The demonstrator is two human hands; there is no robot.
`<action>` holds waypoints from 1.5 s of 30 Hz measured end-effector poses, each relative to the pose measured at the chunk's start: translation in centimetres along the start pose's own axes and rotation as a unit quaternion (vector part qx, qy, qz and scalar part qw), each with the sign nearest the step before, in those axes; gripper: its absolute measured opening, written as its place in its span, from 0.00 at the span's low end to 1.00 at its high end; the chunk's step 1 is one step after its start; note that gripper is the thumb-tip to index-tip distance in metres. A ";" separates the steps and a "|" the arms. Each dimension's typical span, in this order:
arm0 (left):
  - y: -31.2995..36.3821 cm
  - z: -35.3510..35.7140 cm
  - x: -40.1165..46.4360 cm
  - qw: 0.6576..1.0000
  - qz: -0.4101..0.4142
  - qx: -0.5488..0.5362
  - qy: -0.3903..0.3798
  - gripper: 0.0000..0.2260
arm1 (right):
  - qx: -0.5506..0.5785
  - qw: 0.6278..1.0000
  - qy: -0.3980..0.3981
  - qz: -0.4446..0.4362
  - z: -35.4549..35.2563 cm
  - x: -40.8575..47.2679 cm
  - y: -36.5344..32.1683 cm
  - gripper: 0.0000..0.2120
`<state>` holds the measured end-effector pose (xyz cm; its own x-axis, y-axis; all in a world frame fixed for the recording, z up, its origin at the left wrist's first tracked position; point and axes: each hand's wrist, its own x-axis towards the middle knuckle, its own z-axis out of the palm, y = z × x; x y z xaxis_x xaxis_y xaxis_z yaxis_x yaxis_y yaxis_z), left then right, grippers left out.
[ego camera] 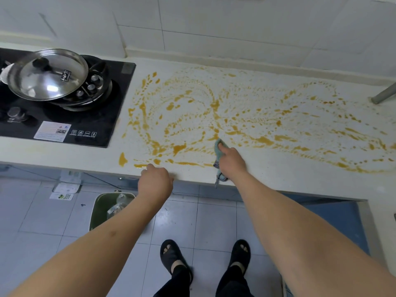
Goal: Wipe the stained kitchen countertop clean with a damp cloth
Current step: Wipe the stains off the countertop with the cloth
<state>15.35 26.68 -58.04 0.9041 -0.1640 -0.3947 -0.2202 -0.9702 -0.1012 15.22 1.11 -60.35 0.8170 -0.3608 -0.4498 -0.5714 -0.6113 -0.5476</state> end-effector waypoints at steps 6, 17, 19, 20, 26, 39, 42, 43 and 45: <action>1.2 0.1 -0.6 0.998 0.017 0.047 -0.023 0.13 | 0.005 0.999 -0.020 -0.025 1.0 -1.2 -0.4 0.26; 2.0 -0.9 -1.2 0.997 -0.006 0.048 -0.057 0.09 | -0.016 0.985 -0.129 -0.112 1.5 -4.6 0.0 0.30; 2.1 -1.0 -1.2 0.996 -0.002 0.061 -0.062 0.11 | 0.025 0.980 -0.178 -0.087 1.0 -4.7 -0.1 0.29; 2.1 -1.2 -1.2 0.996 -0.001 0.063 -0.063 0.11 | 0.060 0.977 -0.195 -0.067 0.6 -4.7 -0.2 0.27; 2.0 -1.3 -1.2 0.995 0.020 0.077 -0.059 0.13 | 0.242 0.965 -0.099 0.006 -5.6 -3.6 0.0 0.22; 0.6 -0.7 -1.2 0.996 0.044 0.044 -0.058 0.13 | -0.083 0.991 0.077 -0.074 -1.7 -6.1 3.0 0.20; 0.1 -0.7 -1.3 0.997 0.041 0.012 -0.066 0.12 | -0.147 0.980 0.080 -0.105 2.0 -6.6 0.1 0.26; -0.1 -0.7 -1.2 0.997 0.042 0.003 -0.066 0.12 | -0.149 0.979 0.071 -0.117 3.1 -6.5 -1.1 0.28; -0.6 -0.8 -1.2 0.997 0.043 -0.012 -0.065 0.11 | -0.121 0.983 0.045 -0.130 4.5 -6.2 -3.1 0.26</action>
<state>14.69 27.29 -56.81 0.8267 -0.2246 -0.5159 -0.2852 -0.9576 -0.0401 11.61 8.40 -59.03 0.9426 -0.2252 -0.2465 -0.3168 -0.8364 -0.4473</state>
